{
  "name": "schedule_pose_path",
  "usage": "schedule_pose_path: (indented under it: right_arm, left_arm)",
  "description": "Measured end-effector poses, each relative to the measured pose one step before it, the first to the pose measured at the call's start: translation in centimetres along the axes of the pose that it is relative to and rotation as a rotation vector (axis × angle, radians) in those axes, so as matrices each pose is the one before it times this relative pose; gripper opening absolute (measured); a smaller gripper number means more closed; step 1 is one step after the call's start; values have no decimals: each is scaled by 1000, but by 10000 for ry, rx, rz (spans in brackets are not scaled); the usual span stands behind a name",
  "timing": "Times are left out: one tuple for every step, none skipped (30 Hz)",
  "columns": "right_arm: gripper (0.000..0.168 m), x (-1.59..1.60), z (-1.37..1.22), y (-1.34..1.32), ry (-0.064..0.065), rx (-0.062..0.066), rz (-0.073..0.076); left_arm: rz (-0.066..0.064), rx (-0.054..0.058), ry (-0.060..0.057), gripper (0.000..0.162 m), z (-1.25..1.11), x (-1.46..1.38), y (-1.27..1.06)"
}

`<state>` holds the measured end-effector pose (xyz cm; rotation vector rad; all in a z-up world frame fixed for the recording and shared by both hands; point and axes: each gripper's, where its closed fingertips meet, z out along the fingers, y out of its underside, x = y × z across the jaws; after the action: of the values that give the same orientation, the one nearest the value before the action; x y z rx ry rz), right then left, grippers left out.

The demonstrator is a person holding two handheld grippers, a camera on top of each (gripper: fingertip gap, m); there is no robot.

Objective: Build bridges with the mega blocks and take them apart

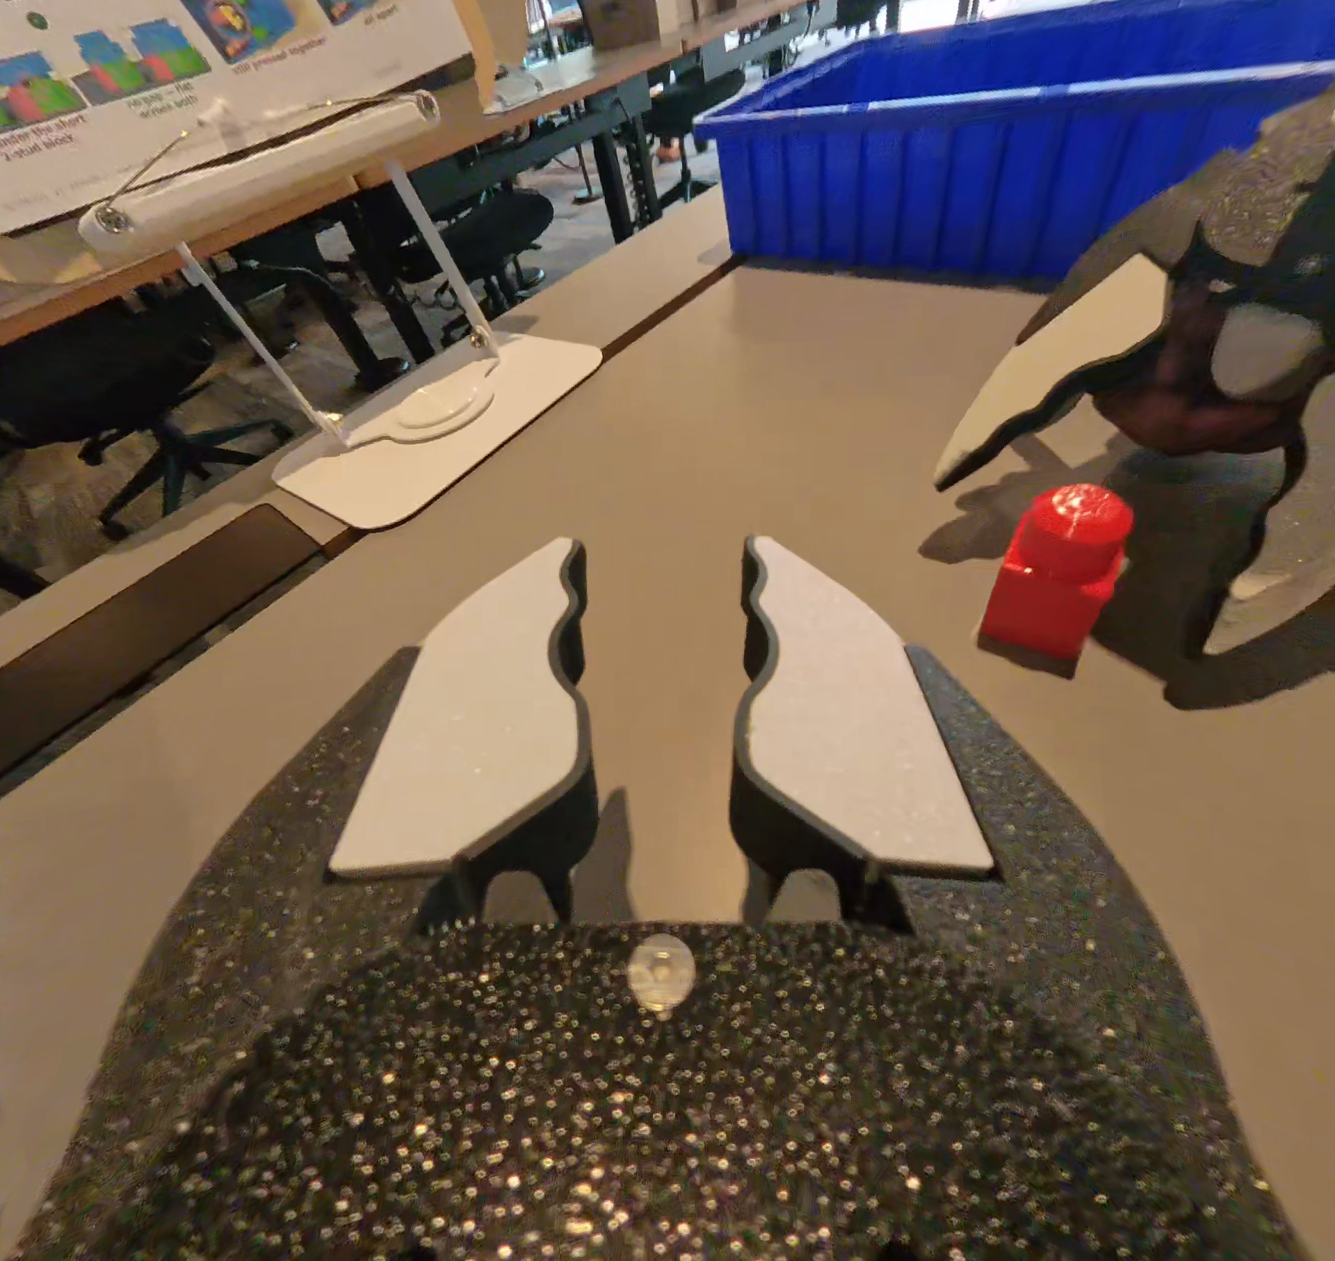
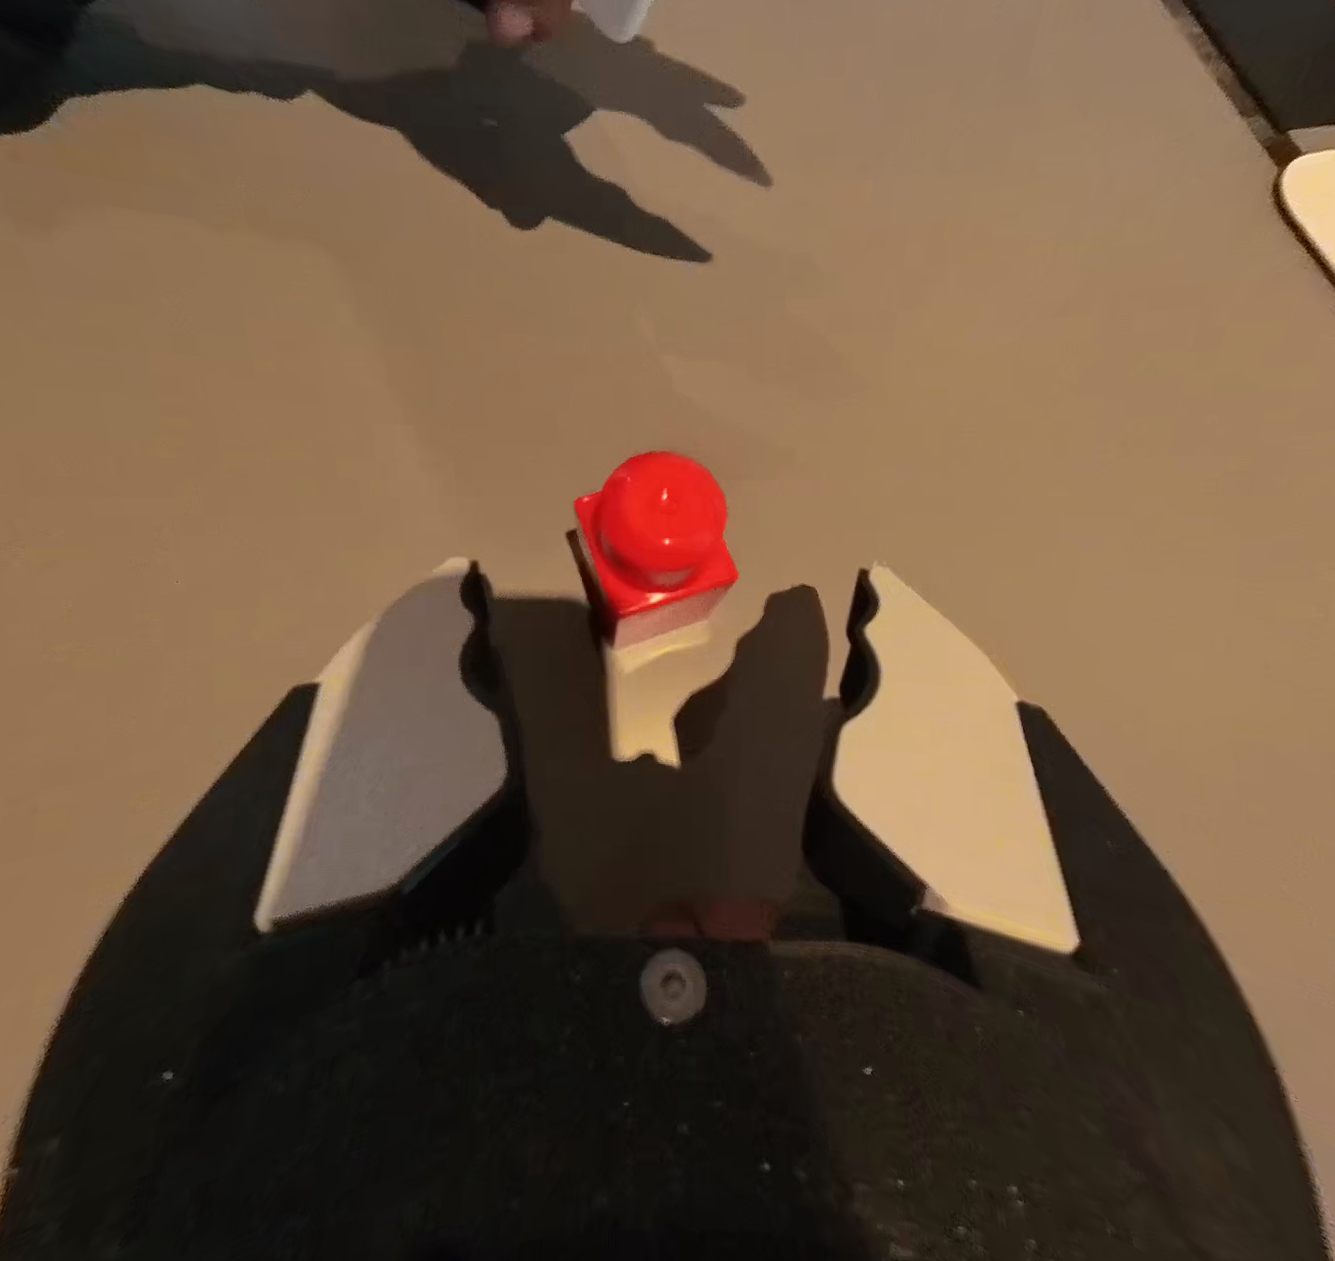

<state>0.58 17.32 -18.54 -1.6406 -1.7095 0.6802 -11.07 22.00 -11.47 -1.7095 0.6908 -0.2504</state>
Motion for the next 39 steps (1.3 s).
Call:
schedule_pose_path:
  right_arm:
    - [92, 29, 479, 0, -136, -63, 74]
    - [85, 8, 495, 65, -68, -85, -10]
    - [67, 2, 441, 142, -20, -116, -66]
    - [42, -160, 350, 142, -95, -104, -122]
    - [39, -114, 150, -147, -50, 55, -85]
    - [38, 8, -129, -243, 11, 91, -5]
    - [38, 327, -453, -376, 193, 142, 67]
    - [37, 507, -900, -546, 261, 227, 88]
    - [37, 764, -1365, -668, 335, 229, 107]
    - [37, 1185, -1864, -702, 518, 207, 100]
    - [37, 1601, -2282, -577, 638, 114, 82]
    - [37, 1983, -2580, -305, 708, -14, 45]
    - [37, 2487, -2710, 215, 820, -235, 26]
    - [37, 2989, -2646, 1047, 944, -579, 24]
    - [37, 3143, -2284, 2043, 853, -950, -42]
    - [37, 3089, -1727, 2975, 734, -1238, -60]
    - [37, 2905, -1022, 3748, 623, -1471, -8]
    - [38, 2435, -243, 4112, 427, -1580, 15]
    - [38, 1682, 465, 3983, 105, -1523, -109]
    - [38, 1044, 941, 3488, -80, -1314, -259]
    - [38, 465, 1158, 2934, -257, -1186, -240]
    - [38, 87, 1152, 2134, -327, -965, -278]
    - [38, -81, 1015, 1192, -286, -559, -360]
    - [38, -189, 823, 531, -305, -277, -310]
    - [38, 7, 600, 96, -182, -93, -166]
    - [38, 160, 355, -166, -123, 20, -13]
    - [38, 15, 223, -218, -222, 45, 63]
    - [38, -31, 189, -210, -218, 37, 17]
    - [38, 78, 214, -151, -101, 3, -23]
    - [39, 183, 224, -84, -15, -32, -8]
    - [39, 93, 232, -56, -45, -40, 24]
    - [39, 24, 218, -32, -68, -35, 27]
    - [39, 14, 190, 7, -35, -34, -2]
    - [39, -2, 162, 18, -19, -23, -33]
    - [39, -11, 110, -19, -1, 29, -34]
    - [38, -102, 26, -15, -49, 57, -13]
    - [40, -153, -24, 16, -75, 48, -10]
    - [43, -96, -63, 15, -31, 42, -22]
    - [43, 34, -122, -20, 38, 66, -27]
  left_arm:
    - [72, -211, -62, 41, 73, -116, 142]
    - [-17, -146, -61, 41, 87, -123, 101]
    - [-56, -40, -25, 41, 63, -32, 32]
    - [-58, 27, -14, 41, 15, 26, -2]
    - [-38, 20, -22, 41, -4, 16, 19]
    - [6, -21, -43, 41, 9, -20, 76]
    - [50, -55, -70, 41, 2, -74, 111]
    - [75, -69, -88, 41, 2, -114, 114]
    - [85, -50, -100, 41, -13, -123, 84]
    - [68, -29, -89, 41, -29, -109, 70]
    - [34, -31, -39, 41, -26, -49, 67]
    - [14, -21, -30, 41, -16, -32, 35]
    - [17, -8, -50, 41, -18, -59, 9]
    - [32, -19, -39, 41, 8, -32, 6]
    - [41, -22, -24, 41, 34, 5, 16]
    - [39, -31, -5, 41, 46, 62, 34]
    - [38, -42, 19, 41, 68, 108, 35]
    - [46, -16, 16, 41, 63, 118, -9]
    - [37, -8, 23, 41, 60, 139, -18]
    - [-3, -24, 65, 41, 76, 197, -22]
    - [-73, 19, 119, 41, 64, 253, -101]
    - [-138, 110, 138, 41, 38, 260, -226]
    - [-183, 162, 138, 41, 35, 226, -276]
    - [-205, 149, 128, 41, 30, 176, -240]
    - [-203, 125, 99, 41, 21, 119, -157]
    - [-178, 82, 56, 41, -1, 41, -31]
    - [-129, 13, 8, 41, -4, -57, 106]
    - [-63, -39, -26, 41, -5, -88, 205]
    - [-16, -64, -28, 41, -12, -98, 262]
    - [-14, -84, -22, 42, 20, -97, 285]
    - [-28, -88, -20, 42, 36, -96, 286]
    - [-37, -95, -4, 42, 53, -86, 279]
    - [-47, -115, 22, 42, 93, -35, 284]
    - [-56, -132, 27, 42, 102, -19, 274]
    - [-61, -143, 17, 42, 114, -12, 267]
    - [-44, -142, 24, 42, 117, 19, 225]
    - [-12, -111, 39, 43, 105, 79, 166]
    - [13, -71, 36, 43, 85, 103, 95]
    - [27, -37, 31, 43, 48, 108, 8]
